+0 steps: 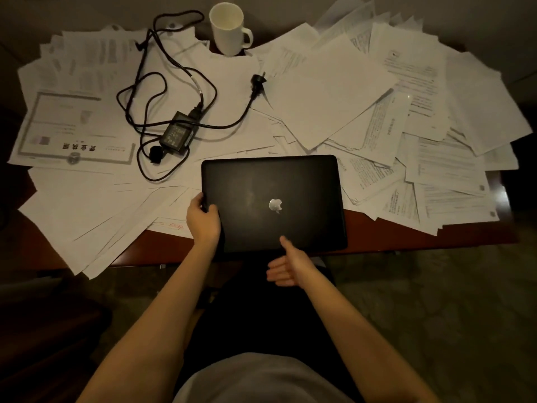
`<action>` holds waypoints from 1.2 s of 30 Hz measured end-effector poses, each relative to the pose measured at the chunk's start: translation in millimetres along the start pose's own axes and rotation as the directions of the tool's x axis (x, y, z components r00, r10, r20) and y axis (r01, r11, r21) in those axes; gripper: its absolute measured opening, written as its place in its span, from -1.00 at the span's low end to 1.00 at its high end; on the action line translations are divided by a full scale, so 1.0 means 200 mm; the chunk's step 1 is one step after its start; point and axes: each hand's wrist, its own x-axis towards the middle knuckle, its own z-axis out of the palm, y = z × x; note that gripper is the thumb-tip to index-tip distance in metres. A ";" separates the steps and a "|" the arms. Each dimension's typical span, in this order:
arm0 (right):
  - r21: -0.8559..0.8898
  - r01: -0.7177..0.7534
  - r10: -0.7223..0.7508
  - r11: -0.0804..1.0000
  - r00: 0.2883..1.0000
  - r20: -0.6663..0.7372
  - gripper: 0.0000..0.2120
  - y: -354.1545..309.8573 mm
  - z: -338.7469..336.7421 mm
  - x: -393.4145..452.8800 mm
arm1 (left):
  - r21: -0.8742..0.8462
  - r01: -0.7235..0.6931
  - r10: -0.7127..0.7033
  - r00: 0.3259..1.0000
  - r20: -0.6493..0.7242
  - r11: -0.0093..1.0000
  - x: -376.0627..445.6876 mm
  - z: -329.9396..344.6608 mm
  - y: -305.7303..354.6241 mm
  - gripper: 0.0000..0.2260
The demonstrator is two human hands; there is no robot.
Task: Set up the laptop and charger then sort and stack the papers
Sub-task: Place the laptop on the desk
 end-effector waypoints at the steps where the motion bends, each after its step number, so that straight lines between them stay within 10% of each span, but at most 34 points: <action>1: -0.221 0.057 -0.070 0.974 0.996 -0.053 -0.38 0.00 -0.02 -0.01 | -0.010 -0.020 0.020 1.000 -0.017 1.000 -0.02 0.00 -0.01 -0.64; 5: -0.935 0.245 -0.737 0.256 0.675 -0.025 -0.75 0.01 -0.12 -0.08 | -0.027 -0.040 0.038 0.996 -0.078 0.999 -0.09 -0.02 -0.08 -0.68; 7: -0.970 0.200 -0.789 -0.136 0.570 0.228 -0.54 -0.01 -0.17 -0.08 | -0.048 -0.057 0.052 0.993 -0.102 0.997 -0.13 -0.04 -0.13 -0.67; 10: -0.908 0.108 -0.702 -0.406 0.600 0.385 -0.16 -0.07 -0.21 -0.04 | -0.003 -0.120 0.119 0.985 -0.124 0.993 -0.23 -0.04 -0.22 -0.63; 18: -0.795 0.064 -0.590 -0.604 0.634 0.500 -0.15 -0.15 -0.12 0.04 | -0.057 -0.078 0.063 0.971 -0.229 0.995 -0.39 0.06 -0.28 -0.49; 27: -0.590 -0.066 -0.483 -0.804 0.652 0.585 -0.30 -0.13 -0.08 0.07 | 0.119 -0.287 0.279 0.957 0.079 0.950 -0.35 -0.08 -0.44 -0.02; 36: -0.409 -0.133 -0.394 -0.903 0.637 0.662 -0.41 -0.12 -0.09 0.04 | -0.075 -0.186 0.183 0.982 -0.045 0.980 -0.32 -0.12 -0.47 -0.19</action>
